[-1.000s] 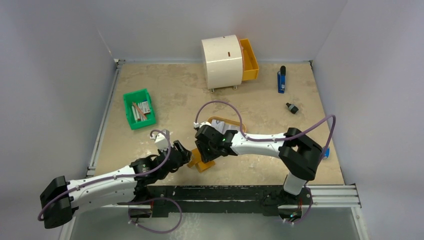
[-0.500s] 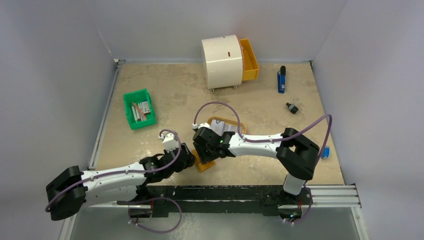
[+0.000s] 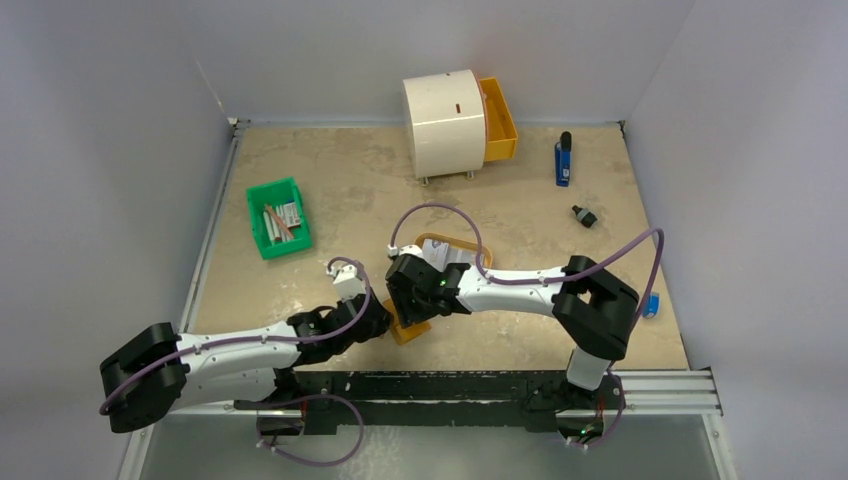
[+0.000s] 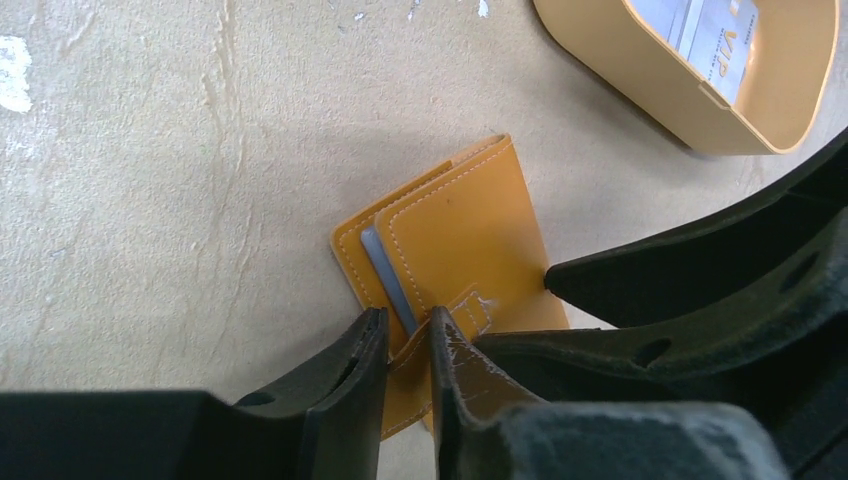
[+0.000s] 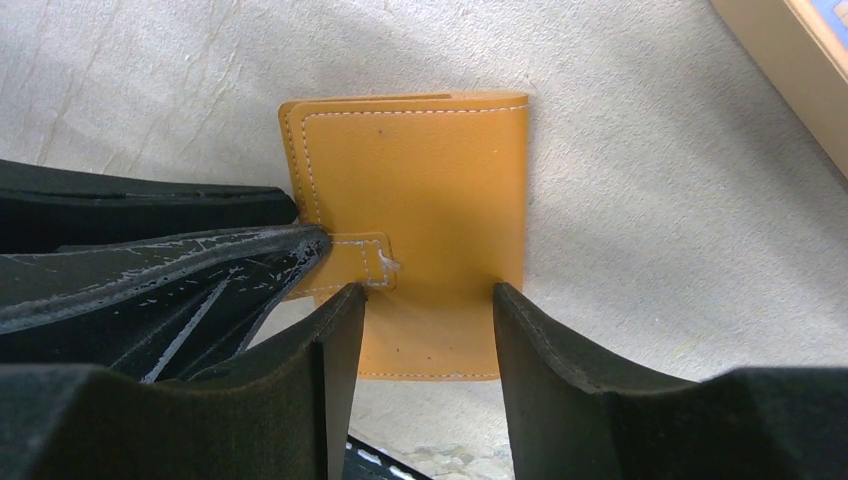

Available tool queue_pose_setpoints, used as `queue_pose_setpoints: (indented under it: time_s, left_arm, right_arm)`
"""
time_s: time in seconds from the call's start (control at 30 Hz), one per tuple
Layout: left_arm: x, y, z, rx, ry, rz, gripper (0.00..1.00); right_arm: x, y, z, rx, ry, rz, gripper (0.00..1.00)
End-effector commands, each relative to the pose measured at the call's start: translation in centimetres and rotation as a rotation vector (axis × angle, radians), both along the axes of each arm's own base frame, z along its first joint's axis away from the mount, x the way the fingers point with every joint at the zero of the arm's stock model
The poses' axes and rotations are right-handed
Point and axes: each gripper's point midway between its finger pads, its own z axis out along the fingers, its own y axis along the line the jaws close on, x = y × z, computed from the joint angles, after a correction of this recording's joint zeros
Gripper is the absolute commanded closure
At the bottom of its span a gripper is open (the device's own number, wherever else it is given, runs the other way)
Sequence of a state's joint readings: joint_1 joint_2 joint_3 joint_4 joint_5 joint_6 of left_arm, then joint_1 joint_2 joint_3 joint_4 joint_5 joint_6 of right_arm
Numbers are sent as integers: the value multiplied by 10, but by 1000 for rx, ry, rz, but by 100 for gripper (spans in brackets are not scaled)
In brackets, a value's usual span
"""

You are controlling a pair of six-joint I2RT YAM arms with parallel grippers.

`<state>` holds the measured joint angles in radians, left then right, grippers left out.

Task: Put the credit cards into the card holder
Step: Close the card holder at the center of the board, then pick up the card holder from the center of the board.

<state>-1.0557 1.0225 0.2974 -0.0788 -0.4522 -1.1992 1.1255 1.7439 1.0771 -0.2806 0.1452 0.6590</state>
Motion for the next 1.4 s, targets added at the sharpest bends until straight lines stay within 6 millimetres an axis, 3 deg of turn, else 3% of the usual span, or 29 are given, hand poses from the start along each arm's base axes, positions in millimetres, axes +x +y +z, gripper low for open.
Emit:
queue_pose_setpoints:
  time_s: [0.0, 0.23, 0.43, 0.7, 1.37]
  left_arm:
    - [-3, 9, -7, 59, 9, -18, 84]
    - [-6, 18, -19, 97, 23, -8, 100]
    - [-7, 22, -24, 113, 28, -2, 100]
    - [-10, 29, -33, 137, 39, 7, 100]
    - [-18, 46, -52, 203, 112, 67, 100]
  right_arm:
    - [-4, -4, -2, 0, 15, -48, 47]
    - [-14, -6, 19, 78, 43, -50, 43]
    - [-15, -16, 27, 173, 76, -113, 37]
    - [-3, -19, 37, 450, 176, -194, 35]
    - [14, -21, 12, 528, 215, -206, 32]
